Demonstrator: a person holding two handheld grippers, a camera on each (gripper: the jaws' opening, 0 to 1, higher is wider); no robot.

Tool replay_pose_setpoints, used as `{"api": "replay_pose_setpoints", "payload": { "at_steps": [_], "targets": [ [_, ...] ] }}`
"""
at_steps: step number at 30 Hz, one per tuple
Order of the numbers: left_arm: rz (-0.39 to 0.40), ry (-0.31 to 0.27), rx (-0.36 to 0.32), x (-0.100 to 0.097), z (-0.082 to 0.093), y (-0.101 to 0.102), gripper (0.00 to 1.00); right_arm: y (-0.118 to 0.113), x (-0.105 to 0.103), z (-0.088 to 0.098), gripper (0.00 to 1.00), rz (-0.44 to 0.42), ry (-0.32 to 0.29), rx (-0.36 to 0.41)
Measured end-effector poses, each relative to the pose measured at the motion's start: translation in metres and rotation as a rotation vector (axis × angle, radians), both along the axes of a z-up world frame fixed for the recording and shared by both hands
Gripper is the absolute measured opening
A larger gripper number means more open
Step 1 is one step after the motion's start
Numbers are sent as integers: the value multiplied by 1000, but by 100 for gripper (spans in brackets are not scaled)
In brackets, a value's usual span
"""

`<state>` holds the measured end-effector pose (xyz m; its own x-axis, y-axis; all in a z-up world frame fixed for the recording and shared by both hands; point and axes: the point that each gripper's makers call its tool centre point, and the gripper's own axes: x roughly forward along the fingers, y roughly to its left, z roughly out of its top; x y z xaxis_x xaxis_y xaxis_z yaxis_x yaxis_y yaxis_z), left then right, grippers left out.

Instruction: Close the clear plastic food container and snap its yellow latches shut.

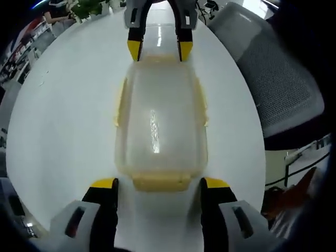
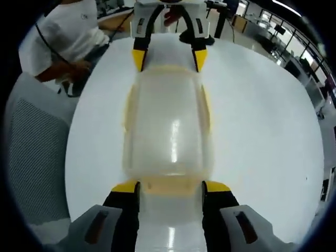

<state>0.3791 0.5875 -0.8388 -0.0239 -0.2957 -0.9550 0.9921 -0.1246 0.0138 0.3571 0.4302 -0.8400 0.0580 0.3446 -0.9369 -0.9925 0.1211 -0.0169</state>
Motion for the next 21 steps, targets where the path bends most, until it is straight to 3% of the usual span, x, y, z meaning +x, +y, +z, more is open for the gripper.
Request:
{"api": "replay_pose_setpoints", "payload": {
  "at_steps": [8,13,15,21],
  "targets": [
    [-18,1,6,-1,0,-2,62,-1,0,-1,46,-9,17,-8],
    [-38,-2,18,0,1,-4,53,0,-1,0,45,13,17,-11],
    [-31,-1,22,1,1,-5,50,-1,0,0,40,32,14,-14],
    [-28,0,18,-1,1,-4,50,-1,-1,0,39,42,14,-19]
  ]
}}
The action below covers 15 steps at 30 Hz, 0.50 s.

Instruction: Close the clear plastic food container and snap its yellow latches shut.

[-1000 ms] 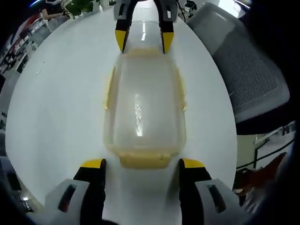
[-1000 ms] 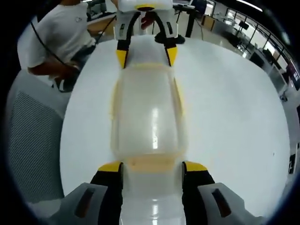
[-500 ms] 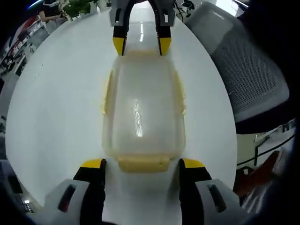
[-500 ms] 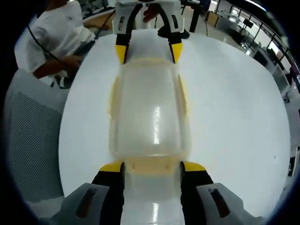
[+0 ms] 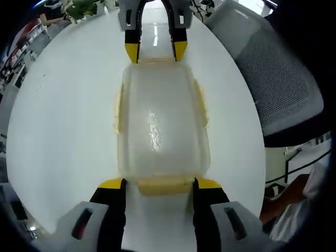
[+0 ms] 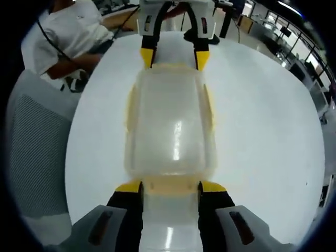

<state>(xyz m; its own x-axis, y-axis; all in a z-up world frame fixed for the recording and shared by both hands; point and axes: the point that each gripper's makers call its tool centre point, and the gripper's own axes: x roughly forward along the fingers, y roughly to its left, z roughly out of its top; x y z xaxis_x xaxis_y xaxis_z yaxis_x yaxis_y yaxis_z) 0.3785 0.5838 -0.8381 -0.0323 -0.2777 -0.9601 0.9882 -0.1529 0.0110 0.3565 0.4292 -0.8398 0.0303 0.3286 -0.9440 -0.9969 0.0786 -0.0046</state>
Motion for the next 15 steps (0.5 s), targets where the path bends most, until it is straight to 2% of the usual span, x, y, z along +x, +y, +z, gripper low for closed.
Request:
{"api": "replay_pose_setpoints", "payload": {
  "at_steps": [15],
  "targets": [
    [-1,-2,9,1,0,0,51,0,1,0,40,8,13,-96]
  ]
}}
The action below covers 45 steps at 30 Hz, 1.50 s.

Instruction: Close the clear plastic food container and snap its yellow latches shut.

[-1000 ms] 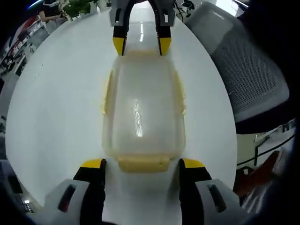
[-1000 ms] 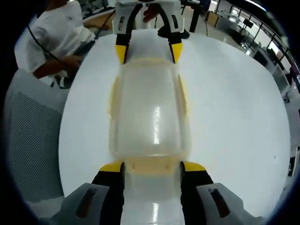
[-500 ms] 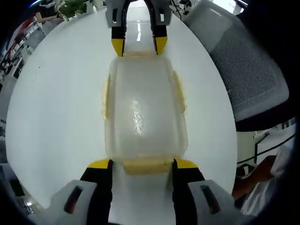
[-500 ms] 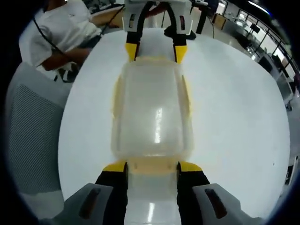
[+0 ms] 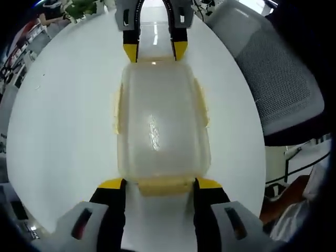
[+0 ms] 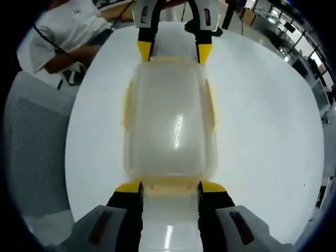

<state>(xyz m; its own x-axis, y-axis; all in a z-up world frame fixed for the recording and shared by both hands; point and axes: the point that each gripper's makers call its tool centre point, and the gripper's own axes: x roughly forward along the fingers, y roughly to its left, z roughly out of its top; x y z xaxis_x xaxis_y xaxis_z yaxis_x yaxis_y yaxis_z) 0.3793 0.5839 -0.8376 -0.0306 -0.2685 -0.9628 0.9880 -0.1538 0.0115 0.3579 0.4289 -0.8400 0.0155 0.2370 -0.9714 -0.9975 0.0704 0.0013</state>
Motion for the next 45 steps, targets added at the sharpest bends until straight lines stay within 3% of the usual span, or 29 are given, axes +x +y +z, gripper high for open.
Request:
{"api": "replay_pose_setpoints", "payload": {
  "at_steps": [13,21,26,29,30,31,32,33,37,45],
  "targets": [
    [-36,-2,4,1,-1,-2,54,0,2,-1,40,4,10,-49],
    [-30,-3,7,1,-1,-2,54,0,2,-2,40,-5,9,-29],
    [-13,4,-27,0,0,-1,52,0,2,-2,39,-2,8,-29],
    [8,11,-65,0,1,1,50,0,1,-2,39,-18,4,-25],
    [65,6,-73,5,2,5,39,-2,2,-2,39,-29,1,-30],
    [71,123,-113,-11,3,1,38,1,6,-1,38,-89,-1,16],
    [53,34,-114,5,8,5,38,1,7,-1,39,-37,-12,20],
    [79,36,-98,2,9,6,38,-2,7,-1,39,-37,-5,11],
    [64,29,-65,3,7,3,38,-2,9,-2,39,-22,4,10],
    [66,16,-50,3,4,5,38,0,7,-2,38,-19,-6,8]
  ]
}}
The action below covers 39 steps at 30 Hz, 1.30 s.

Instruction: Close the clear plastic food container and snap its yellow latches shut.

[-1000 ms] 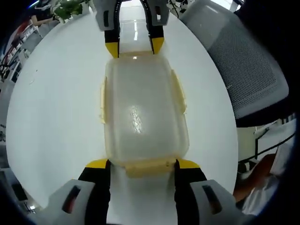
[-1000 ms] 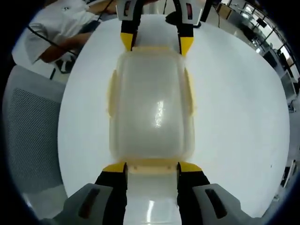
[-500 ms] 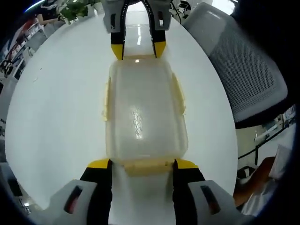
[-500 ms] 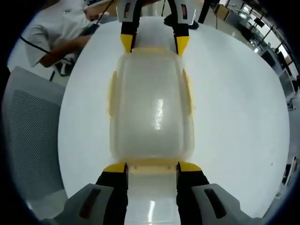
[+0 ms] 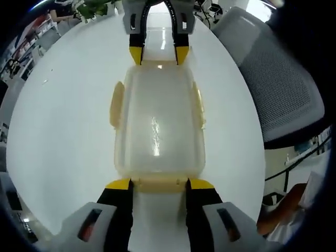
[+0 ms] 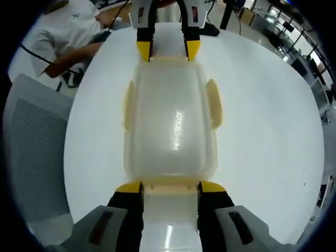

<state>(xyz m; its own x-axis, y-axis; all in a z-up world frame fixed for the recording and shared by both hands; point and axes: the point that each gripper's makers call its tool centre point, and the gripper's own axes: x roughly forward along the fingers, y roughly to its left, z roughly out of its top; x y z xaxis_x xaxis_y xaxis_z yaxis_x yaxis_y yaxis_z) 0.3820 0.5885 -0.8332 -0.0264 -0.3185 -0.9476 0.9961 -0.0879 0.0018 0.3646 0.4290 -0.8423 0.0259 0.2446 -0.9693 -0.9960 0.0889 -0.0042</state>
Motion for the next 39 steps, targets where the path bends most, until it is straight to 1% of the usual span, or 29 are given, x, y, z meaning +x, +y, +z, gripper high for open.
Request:
{"api": "replay_pose_setpoints", "payload": {
  "at_steps": [1,4,7,10,15,21,25,28,36,39],
  "targets": [
    [1,0,4,2,0,1,38,0,-1,0,38,3,-2,-3],
    [-1,-6,9,-1,0,0,38,0,0,1,38,5,-6,-2],
    [4,-8,5,1,2,-2,38,-3,0,2,38,16,-12,-4],
    [14,-11,12,2,4,-4,38,-4,3,7,38,11,-18,2],
    [9,-1,16,-1,10,-2,38,-2,-1,13,38,5,2,29],
    [-1,2,29,-5,8,0,38,0,-6,19,38,1,5,42],
    [-7,4,27,-8,10,-1,38,-1,-8,22,38,1,8,48],
    [-10,19,30,-12,12,-1,38,0,-10,24,39,3,19,58],
    [-24,-2,48,-9,19,-2,38,-1,-9,31,39,-7,9,66],
    [-22,0,45,-10,20,-4,38,-3,-10,33,39,-4,5,58]
  ]
}}
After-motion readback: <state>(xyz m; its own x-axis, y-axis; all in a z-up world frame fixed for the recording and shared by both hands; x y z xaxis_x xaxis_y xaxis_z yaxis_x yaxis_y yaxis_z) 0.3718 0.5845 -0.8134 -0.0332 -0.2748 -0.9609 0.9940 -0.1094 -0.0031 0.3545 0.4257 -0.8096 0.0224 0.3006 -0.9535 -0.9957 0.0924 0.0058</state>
